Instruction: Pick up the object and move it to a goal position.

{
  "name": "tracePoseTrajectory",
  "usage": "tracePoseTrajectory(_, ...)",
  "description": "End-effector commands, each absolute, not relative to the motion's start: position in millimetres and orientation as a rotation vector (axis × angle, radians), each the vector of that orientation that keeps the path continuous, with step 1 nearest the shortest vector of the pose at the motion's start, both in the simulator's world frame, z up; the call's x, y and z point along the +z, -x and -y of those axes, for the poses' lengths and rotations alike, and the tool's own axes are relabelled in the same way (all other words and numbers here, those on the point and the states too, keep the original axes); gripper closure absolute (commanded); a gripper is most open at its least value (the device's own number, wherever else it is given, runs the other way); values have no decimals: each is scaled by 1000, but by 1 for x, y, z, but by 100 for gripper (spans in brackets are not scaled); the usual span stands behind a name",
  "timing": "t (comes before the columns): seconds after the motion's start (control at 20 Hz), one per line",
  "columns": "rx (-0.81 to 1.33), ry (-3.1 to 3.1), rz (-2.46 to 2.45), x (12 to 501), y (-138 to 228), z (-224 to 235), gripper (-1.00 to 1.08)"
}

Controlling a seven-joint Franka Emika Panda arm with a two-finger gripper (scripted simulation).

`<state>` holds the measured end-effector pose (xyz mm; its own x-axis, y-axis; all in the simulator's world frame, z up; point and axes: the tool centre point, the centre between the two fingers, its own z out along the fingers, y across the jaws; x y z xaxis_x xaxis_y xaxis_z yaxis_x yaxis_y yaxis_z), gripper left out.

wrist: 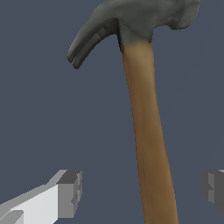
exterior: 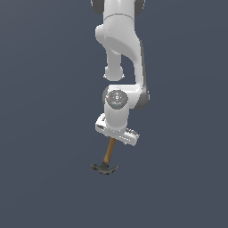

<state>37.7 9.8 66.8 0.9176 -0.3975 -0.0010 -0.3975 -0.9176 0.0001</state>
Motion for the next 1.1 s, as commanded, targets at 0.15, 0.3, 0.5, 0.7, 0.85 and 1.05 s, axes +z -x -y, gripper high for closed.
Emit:
tracePoseTrajectory(0.15,1,3076,-639,55,-37,-10,-92)
tracePoseTrajectory(0.3,1,3075,-642,39,-37,-10,-92)
tracePoseTrajectory(0.5,0,3075,-645,22,-37,-10,-92)
tracePoseTrajectory(0.7,0,3075,-645,17,-38,-10,-92)
tracePoseTrajectory(0.85,0,3075,-645,17,-38,-10,108)
tracePoseTrajectory(1.05,0,3075,-645,17,-38,-10,108)
